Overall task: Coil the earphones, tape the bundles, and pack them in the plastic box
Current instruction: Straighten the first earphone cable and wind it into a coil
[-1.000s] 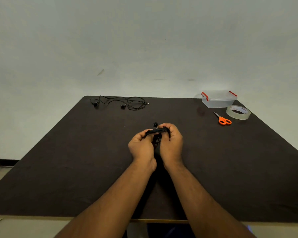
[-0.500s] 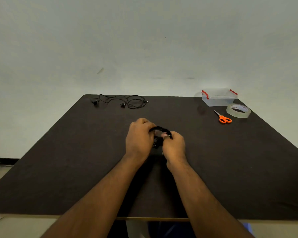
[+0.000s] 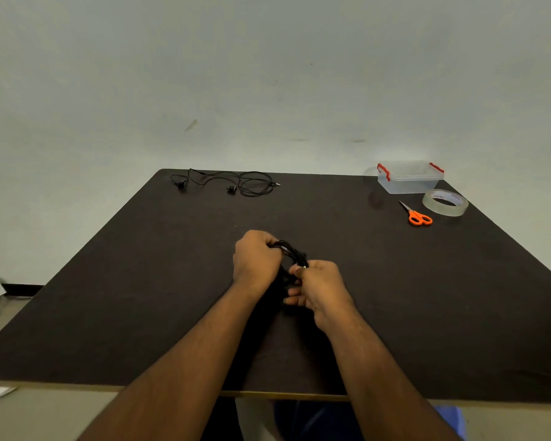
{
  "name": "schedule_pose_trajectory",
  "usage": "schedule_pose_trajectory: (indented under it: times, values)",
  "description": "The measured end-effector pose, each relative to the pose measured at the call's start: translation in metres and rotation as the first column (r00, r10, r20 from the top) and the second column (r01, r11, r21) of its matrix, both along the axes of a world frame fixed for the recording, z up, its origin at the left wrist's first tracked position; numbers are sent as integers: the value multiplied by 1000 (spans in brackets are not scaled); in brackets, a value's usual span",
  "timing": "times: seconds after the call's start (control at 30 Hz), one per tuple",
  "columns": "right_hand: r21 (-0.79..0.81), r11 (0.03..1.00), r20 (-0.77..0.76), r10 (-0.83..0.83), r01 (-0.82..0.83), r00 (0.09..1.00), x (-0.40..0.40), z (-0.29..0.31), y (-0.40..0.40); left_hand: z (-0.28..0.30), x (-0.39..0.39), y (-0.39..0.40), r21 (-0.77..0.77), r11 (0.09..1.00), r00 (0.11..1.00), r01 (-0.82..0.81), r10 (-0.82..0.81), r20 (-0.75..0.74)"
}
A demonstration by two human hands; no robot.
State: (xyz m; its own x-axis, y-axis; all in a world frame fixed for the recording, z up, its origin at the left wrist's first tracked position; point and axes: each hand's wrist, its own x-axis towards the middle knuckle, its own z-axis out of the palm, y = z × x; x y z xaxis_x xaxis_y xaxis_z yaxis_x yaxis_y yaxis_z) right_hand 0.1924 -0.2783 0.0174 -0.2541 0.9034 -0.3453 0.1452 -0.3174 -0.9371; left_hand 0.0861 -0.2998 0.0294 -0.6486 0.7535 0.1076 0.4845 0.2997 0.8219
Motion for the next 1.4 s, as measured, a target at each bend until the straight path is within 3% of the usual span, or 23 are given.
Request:
schedule_pose_trajectory:
  times: [0.13,0.27,0.37,0.43,0.5,0.63,0.8,0.9,1.03,1.2,1.3,1.4]
  values:
    - [-33,996,-115,-90,87,989,1,-2,4,1,8,1,112,993,932,19,-58,357]
    - [64,975,-172,-200,213,965,2,-11,9,16,12,-5,125,984,701,130,-181,689]
    - [140,955,-225,-225,260,948,0,-15,10,18,8,-9,159,958,519,239,-264,813]
    - [199,939,-262,-224,280,939,-1,-14,10,17,4,-10,161,946,464,280,-281,840]
    - [301,910,-294,-196,286,935,0,-11,8,17,2,-10,133,937,498,323,-288,818]
    - [549,807,-271,-73,216,960,4,-5,8,20,-3,-11,60,915,667,399,-335,665]
    - [625,754,-272,-30,201,962,6,-2,15,18,-5,-12,350,891,564,290,-455,690]
    - [618,751,-318,-31,232,948,4,2,18,12,5,-8,448,886,625,118,-416,661]
    - [672,711,-309,15,207,951,7,13,25,16,7,-2,502,864,648,46,-408,643]
    - [793,599,-174,44,114,984,14,28,43,24,-8,2,531,787,595,313,-599,537]
    - [853,521,-79,44,44,996,15,34,49,29,-17,6,411,771,678,486,-629,379]
    - [881,472,-32,24,17,999,16,37,55,35,-16,8,284,787,736,548,-615,285]
